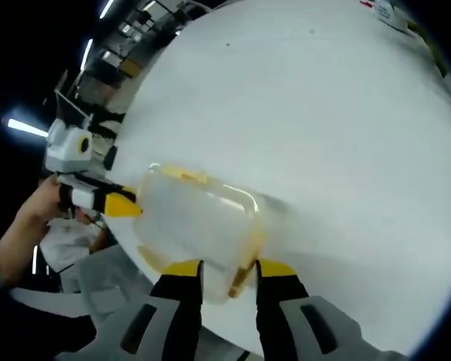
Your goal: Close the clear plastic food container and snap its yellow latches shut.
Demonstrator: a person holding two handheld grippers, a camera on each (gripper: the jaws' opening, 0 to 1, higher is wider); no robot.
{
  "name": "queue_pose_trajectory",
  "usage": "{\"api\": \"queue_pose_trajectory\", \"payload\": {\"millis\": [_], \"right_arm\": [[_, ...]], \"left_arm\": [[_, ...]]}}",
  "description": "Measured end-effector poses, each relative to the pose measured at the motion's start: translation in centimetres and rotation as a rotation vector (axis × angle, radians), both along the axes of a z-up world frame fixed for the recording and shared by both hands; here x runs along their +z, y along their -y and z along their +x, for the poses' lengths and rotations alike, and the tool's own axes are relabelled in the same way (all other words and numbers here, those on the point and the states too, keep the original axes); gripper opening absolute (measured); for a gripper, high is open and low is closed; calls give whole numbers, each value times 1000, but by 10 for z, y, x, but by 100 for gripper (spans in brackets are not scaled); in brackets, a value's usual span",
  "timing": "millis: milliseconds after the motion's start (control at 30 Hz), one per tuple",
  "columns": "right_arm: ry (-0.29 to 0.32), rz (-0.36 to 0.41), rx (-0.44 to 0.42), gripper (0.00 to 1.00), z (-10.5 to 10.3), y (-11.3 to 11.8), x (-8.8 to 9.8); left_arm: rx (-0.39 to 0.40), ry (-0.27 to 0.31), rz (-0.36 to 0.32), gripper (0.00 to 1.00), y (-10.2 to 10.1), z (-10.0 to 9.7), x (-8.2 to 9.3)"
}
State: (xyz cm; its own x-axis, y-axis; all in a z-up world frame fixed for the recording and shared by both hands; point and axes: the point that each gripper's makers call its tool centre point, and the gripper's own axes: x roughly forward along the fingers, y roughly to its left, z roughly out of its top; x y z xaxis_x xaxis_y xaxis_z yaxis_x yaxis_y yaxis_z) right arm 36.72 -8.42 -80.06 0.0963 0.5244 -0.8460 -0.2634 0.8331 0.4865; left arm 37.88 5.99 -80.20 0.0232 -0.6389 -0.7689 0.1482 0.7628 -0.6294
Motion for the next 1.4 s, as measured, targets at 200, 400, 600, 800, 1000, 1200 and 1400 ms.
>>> {"api": "queue_pose_trajectory", "payload": {"millis": [200,400,600,800,1000,1200,1400], "right_arm": [[129,-69,114,26,4,2,6],[197,-131,238,26,12,2,17],[266,-109,297,24,28,-9,36],[333,-168,484,20,29,-19,39],[370,-218,648,19,18,-27,30],[418,-210,751,2,16,-34,32],[440,-192,789,0,19,-38,30]], "left_arm": [[-110,220,34,25,0,12,11],[-314,340,122,34,-2,13,21],[-481,487,188,33,2,23,33],[-701,590,222,34,14,17,36],[-875,680,239,37,29,8,37],[-947,705,226,36,44,-1,33],[-997,713,187,30,54,-6,33]]}}
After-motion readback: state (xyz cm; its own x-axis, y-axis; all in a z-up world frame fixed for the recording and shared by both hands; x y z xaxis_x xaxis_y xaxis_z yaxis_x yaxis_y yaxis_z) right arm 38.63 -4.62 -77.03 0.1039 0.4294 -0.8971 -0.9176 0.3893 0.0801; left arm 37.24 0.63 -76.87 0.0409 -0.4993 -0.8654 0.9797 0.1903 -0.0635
